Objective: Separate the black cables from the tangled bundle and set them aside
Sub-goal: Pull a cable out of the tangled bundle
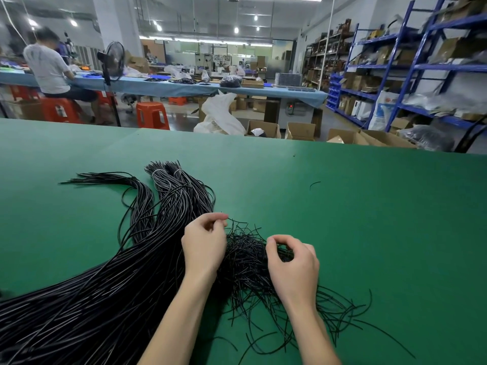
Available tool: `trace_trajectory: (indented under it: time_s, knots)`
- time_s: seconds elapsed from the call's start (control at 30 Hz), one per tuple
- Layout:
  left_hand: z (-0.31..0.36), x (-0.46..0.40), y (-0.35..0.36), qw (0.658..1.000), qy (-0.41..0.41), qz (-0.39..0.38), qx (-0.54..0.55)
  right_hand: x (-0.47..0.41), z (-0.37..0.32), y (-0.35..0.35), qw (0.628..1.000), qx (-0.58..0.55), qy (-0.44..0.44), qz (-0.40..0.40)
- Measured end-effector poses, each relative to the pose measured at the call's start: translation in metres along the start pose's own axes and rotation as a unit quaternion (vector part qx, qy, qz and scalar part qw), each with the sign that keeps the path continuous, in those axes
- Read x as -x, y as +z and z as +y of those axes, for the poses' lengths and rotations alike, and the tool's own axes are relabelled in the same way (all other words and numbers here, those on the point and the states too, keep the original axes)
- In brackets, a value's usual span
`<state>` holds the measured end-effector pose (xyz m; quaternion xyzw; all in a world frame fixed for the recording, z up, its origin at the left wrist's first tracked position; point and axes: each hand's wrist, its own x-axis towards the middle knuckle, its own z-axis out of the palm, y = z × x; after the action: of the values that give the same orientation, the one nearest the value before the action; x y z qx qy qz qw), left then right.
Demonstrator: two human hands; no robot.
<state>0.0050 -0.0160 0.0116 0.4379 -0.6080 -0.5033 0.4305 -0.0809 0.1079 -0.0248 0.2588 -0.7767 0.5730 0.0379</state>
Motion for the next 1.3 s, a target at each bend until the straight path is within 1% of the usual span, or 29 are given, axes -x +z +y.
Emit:
trace_trajectory:
  time_s: [0.13, 0.23, 0.33, 0.43, 0.6, 0.67, 0.7, 0.77, 0.87, 0.9, 0.93, 1.0, 1.07, 1.1, 1.13, 1.17, 1.2, 1.23, 1.3]
  knots:
    - [0.016, 0.02, 0.014, 0.994, 0.062, -0.052, -0.075, 0.003, 0.004, -0.005, 0.998, 0.02, -0.056, -0.006]
    - [0.023, 0.024, 0.018, 0.988, 0.092, -0.081, -0.096, 0.003, 0.01, -0.01, 0.996, 0.028, -0.082, -0.003]
    - [0.025, 0.028, 0.022, 0.98, 0.111, -0.116, -0.114, 0.004, 0.012, -0.012, 0.996, 0.03, -0.087, -0.011]
    - [0.024, 0.031, 0.022, 0.974, 0.111, -0.155, -0.125, 0.006, 0.013, -0.013, 0.995, 0.033, -0.09, -0.013]
    - [0.024, 0.032, 0.019, 0.968, 0.126, -0.172, -0.134, 0.005, 0.009, -0.012, 0.996, 0.024, -0.082, -0.015]
    - [0.028, 0.041, 0.024, 0.964, 0.146, -0.187, -0.119, 0.006, 0.008, -0.013, 0.997, 0.008, -0.079, -0.023]
    - [0.03, 0.047, 0.027, 0.959, 0.164, -0.202, -0.115, 0.007, 0.007, -0.014, 0.996, -0.002, -0.076, -0.038]
    - [0.034, 0.057, 0.033, 0.934, 0.211, -0.255, -0.136, 0.008, 0.005, -0.016, 0.994, 0.0, -0.075, -0.076]
    - [0.036, 0.053, 0.029, 0.878, 0.254, -0.344, -0.216, 0.003, 0.005, -0.015, 0.988, 0.018, -0.079, -0.13]
    - [0.038, 0.047, 0.024, 0.862, 0.254, -0.377, -0.223, 0.0, 0.006, -0.015, 0.99, 0.002, -0.079, -0.118]
    - [0.04, 0.042, 0.018, 0.853, 0.245, -0.412, -0.208, -0.004, 0.007, -0.017, 0.993, -0.033, -0.072, -0.087]
    - [0.041, 0.032, 0.006, 0.847, 0.198, -0.46, -0.177, -0.011, 0.01, -0.023, 0.994, -0.103, -0.03, 0.01]
    - [0.038, 0.021, -0.006, 0.857, 0.156, -0.458, -0.175, -0.019, 0.012, -0.032, 0.981, -0.146, 0.028, 0.125]
    - [0.037, 0.014, -0.013, 0.866, 0.157, -0.432, -0.194, -0.024, 0.015, -0.038, 0.965, -0.18, 0.061, 0.179]
    - [0.037, 0.006, -0.02, 0.875, 0.178, -0.394, -0.22, -0.029, 0.018, -0.043, 0.945, -0.221, 0.093, 0.222]
    - [0.038, -0.001, -0.028, 0.877, 0.202, -0.353, -0.256, -0.033, 0.022, -0.047, 0.926, -0.255, 0.125, 0.248]
    - [0.038, -0.007, -0.034, 0.878, 0.218, -0.314, -0.289, -0.037, 0.025, -0.05, 0.915, -0.271, 0.154, 0.258]
    - [0.038, -0.012, -0.039, 0.879, 0.237, -0.271, -0.314, -0.04, 0.027, -0.053, 0.914, -0.265, 0.178, 0.252]
    - [0.038, -0.015, -0.041, 0.878, 0.286, -0.151, -0.353, -0.044, 0.033, -0.054, 0.932, -0.212, 0.202, 0.214]
